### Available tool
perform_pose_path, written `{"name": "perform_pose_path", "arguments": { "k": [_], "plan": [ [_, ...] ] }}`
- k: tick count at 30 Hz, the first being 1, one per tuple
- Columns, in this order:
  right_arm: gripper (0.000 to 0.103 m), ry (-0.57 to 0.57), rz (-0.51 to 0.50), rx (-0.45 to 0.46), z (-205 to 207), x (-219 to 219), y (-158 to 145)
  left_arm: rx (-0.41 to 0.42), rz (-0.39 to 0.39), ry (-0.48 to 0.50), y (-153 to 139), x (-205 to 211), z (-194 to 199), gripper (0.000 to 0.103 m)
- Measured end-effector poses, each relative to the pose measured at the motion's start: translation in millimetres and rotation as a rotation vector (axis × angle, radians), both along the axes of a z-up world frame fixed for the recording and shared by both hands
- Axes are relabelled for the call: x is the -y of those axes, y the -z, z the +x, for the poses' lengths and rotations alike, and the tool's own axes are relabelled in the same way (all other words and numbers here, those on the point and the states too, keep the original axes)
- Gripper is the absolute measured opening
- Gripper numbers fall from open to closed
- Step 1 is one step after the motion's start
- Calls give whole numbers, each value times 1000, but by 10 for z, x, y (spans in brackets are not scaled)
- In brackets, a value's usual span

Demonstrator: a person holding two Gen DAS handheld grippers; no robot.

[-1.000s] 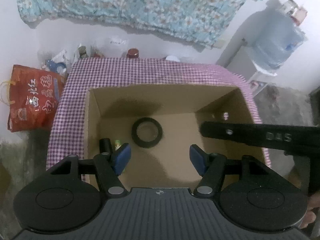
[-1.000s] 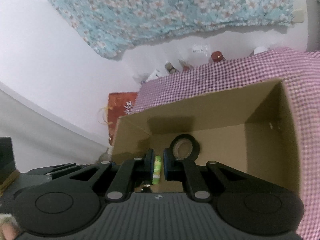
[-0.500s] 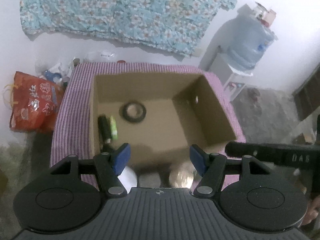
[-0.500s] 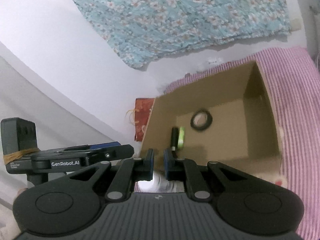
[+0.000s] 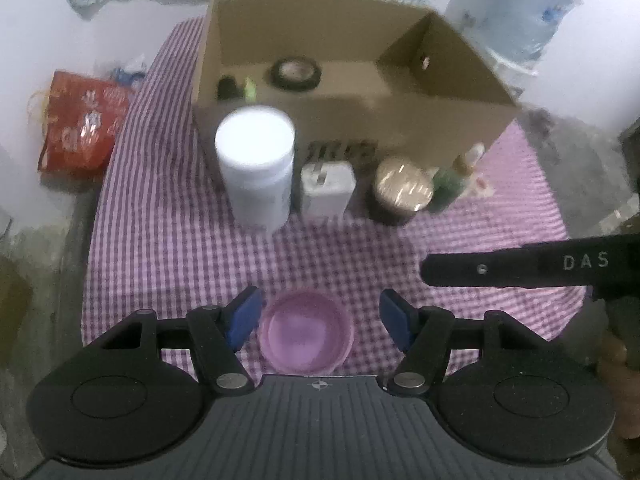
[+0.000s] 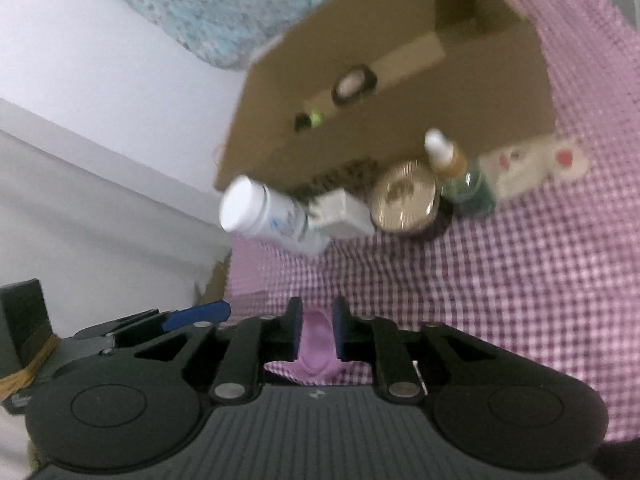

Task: Organize rigid objects
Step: 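Return the right gripper to the pink lid on the table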

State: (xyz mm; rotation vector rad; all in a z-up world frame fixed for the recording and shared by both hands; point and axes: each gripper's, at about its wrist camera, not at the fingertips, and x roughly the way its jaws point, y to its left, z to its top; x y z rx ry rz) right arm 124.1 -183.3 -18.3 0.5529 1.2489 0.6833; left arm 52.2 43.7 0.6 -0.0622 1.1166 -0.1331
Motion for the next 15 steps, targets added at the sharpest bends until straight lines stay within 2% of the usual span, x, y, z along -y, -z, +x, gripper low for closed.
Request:
{"name": "perform_pose_path", "arguments": {
  "k": [3,7,15],
  "plan": [
    [27,-25,-12,-26,-34,-163,119,-29,20,-12,126,-18,-47,65],
    [44,-62,-41,-44,-13,-357,254,-86,47,12,284,-8,-109,66],
    [45,-164,-125,-32,22,-719,470,-150,44,19,489,-39,-137,74]
  ]
}}
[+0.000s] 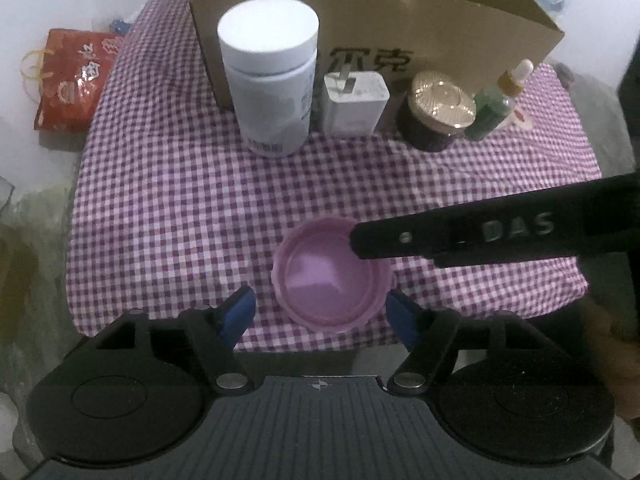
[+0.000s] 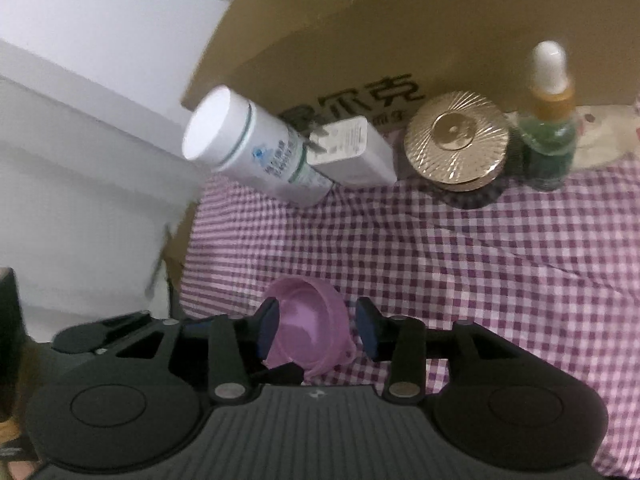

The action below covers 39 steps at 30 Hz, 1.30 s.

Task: Organize rigid objects
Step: 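Return the right gripper to the pink lid on the table, then grasp the pink lid by its rim with the right gripper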

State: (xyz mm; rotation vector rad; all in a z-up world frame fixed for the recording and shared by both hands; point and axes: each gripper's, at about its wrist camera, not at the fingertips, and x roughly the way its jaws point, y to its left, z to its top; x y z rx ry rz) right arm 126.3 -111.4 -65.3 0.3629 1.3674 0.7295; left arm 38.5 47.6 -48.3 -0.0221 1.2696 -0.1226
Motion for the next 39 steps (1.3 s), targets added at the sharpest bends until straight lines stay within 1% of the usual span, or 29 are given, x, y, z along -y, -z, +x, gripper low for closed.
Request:
{"name": "perform_pose_path", "arguments": {
  "k": [2,4,6,10,12,17,22,29,36,39],
  "plan": [
    [44,-18,-17,0,0,-65,54,-17,-9,2,31,-4,16,76],
    [39,-33,-27,-2,-2,-124,116,-33,-18,1,73,-2,30,77],
    [36,-43,-39,3,-13,-179,156,-45,-22,1,105,3,42,77],
    [21,-47,-45,16,-33,-259,204,-59,-44,2,155,13,67,77],
    [16,-34,-40,15,-25,-247,219,-59,-51,2,159,27,74,77],
    [15,-9,-29,9,-23,-142,227,-52,-58,18,169,96,72,77],
    [15,20,-28,11,-17,15,208,-43,-90,40,168,205,82,77],
    [15,90,-37,12,-17,353,199,-20,-123,105,193,487,121,77],
    [14,167,-55,13,-70,682,194,10,-136,171,222,703,220,77],
    [14,198,-62,14,-81,818,185,22,-124,196,242,826,244,77]
  ]
}}
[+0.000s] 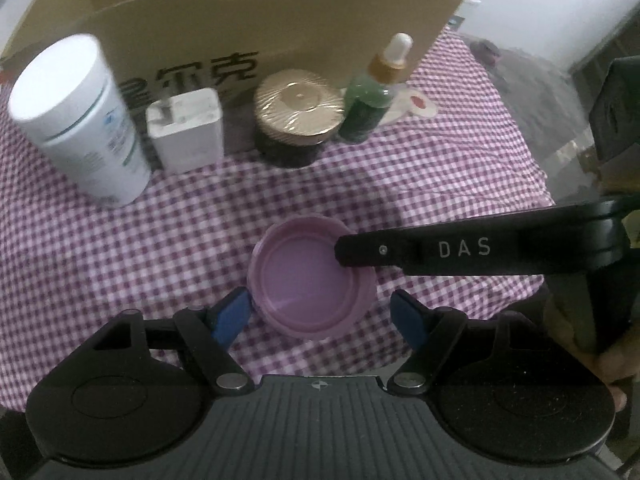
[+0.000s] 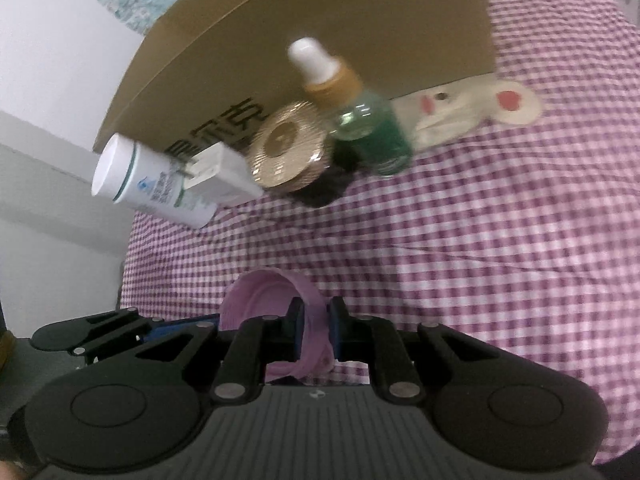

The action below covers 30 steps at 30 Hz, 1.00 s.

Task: Organize rigid objects
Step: 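Grasp the pink lid by its rim with the right gripper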

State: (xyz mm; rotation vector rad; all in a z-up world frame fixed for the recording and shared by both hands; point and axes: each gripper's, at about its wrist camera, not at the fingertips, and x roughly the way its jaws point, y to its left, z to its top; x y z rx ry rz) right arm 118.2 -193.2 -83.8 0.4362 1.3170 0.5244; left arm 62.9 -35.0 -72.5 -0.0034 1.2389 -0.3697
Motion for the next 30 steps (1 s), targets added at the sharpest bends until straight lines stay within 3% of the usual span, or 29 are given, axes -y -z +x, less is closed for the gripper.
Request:
{"name": "perform_pose_path", "arguments": {
  "k": [14,30],
  "plan": [
    [15,27,-5,-2,-61,292,-97,29,122,49,91,108,-32,76],
    [15,7,-26,26,-59,121,-39,48,133,44,197,161,34,72]
  ]
}}
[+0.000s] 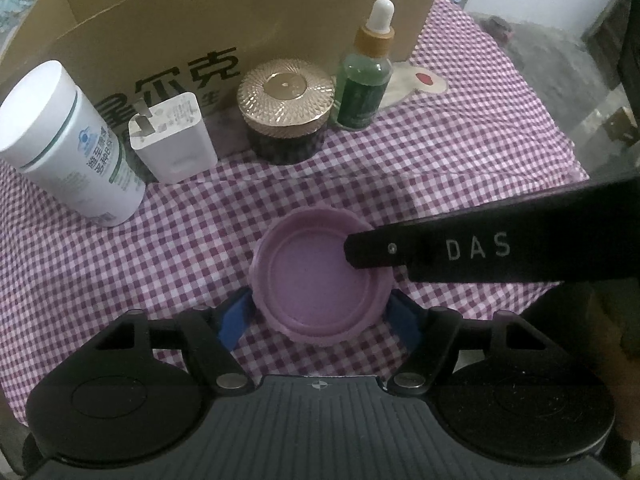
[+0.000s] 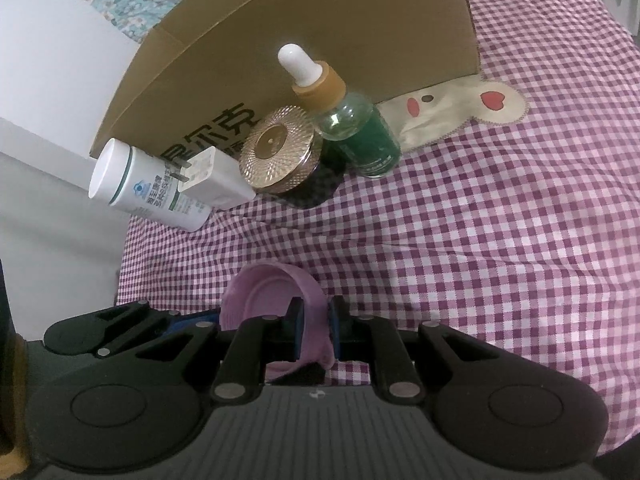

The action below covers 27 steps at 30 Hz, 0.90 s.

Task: Organize rigid objects
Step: 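Grasp the pink lid by its rim with the right gripper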

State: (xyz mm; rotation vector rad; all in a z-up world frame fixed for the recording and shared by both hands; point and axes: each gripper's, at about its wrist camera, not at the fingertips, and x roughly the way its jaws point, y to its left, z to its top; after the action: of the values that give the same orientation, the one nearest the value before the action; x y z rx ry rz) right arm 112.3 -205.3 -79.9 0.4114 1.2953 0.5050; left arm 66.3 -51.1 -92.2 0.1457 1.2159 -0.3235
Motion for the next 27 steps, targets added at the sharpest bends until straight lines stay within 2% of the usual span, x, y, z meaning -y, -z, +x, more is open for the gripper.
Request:
{"name": "perform_pose_path", "arguments": {
  "k": [8,16,27],
  "plan": [
    [16,-7,-11,30,-25,-2,-22,8,14,-6,-26,4,-15,72],
    [17,-9,-13,23,-53,-16,-30,19,31,5,-78,4,-50,72],
    [17,0,-15,56,-158,5,-219,67,26,2,-318,25,-153,72]
  ]
}}
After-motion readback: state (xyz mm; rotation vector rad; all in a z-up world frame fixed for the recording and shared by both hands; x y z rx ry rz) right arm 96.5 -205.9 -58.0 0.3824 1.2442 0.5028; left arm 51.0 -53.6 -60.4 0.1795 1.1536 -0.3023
